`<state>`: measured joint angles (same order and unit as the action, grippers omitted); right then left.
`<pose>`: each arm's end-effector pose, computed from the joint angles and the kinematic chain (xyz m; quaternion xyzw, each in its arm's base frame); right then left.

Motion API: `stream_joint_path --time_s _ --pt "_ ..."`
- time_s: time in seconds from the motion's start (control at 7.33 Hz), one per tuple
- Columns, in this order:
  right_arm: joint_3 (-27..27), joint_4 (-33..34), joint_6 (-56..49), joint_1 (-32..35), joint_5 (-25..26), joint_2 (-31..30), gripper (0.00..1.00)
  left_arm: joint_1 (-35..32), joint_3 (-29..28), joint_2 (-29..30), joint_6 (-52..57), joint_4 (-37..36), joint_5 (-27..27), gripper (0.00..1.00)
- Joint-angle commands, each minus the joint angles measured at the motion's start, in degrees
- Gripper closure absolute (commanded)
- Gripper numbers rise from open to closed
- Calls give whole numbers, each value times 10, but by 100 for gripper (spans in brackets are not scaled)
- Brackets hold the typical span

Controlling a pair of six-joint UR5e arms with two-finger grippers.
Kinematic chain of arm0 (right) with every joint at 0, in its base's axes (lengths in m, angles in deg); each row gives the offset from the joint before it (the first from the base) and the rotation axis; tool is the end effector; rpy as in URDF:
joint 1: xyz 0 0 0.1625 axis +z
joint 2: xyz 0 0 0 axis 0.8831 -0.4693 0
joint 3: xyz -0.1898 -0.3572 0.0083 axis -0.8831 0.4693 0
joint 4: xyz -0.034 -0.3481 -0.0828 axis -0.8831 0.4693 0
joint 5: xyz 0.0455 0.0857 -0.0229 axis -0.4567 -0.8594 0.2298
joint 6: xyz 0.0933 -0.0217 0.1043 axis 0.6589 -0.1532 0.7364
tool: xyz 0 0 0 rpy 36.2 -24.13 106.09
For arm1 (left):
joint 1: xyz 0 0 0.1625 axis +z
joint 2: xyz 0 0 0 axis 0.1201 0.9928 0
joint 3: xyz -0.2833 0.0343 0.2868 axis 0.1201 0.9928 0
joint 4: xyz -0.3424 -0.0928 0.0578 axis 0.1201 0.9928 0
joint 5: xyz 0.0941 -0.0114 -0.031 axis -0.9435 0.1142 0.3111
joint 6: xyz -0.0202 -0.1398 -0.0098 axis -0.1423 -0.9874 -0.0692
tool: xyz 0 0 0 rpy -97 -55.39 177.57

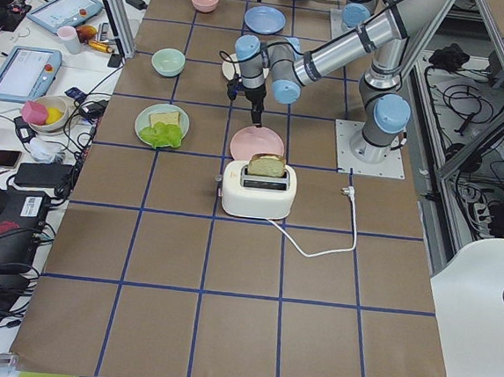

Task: Stack three plates with pink and blue
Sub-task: 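Grasp the pink plate rim with the left gripper while the right grasps the blue plate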

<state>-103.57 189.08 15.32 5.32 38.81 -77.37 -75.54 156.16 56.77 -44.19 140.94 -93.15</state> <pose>-0.0358 -0.4445 0.1941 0.0444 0.9983 0.0254 0.0281 -0.0620 -0.4081 0.1731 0.0139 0.9924 0.1121 0.0485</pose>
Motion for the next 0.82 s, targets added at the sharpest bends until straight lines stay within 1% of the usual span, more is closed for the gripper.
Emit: stream_joint_path --time_s 0.0,0.14,0.27,0.41,0.55,0.68 --pt "-25 18 -5 -4 -1 6 20 0 7 13 0 -19 -14 38" --pt "-27 18 -3 -4 -2 7 26 -1 7 13 0 -20 -14 68" --pt "-33 19 -3 -4 -22 15 32 -1 7 14 1 -20 -14 95" --pt "-33 31 -3 -4 -26 22 38 -2 5 14 1 -21 -22 100" --pt "-32 31 -2 -4 -26 22 53 -9 5 12 0 -21 -35 100" --pt "-29 31 -4 -4 -26 22 73 -14 1 7 -5 -26 -34 100"
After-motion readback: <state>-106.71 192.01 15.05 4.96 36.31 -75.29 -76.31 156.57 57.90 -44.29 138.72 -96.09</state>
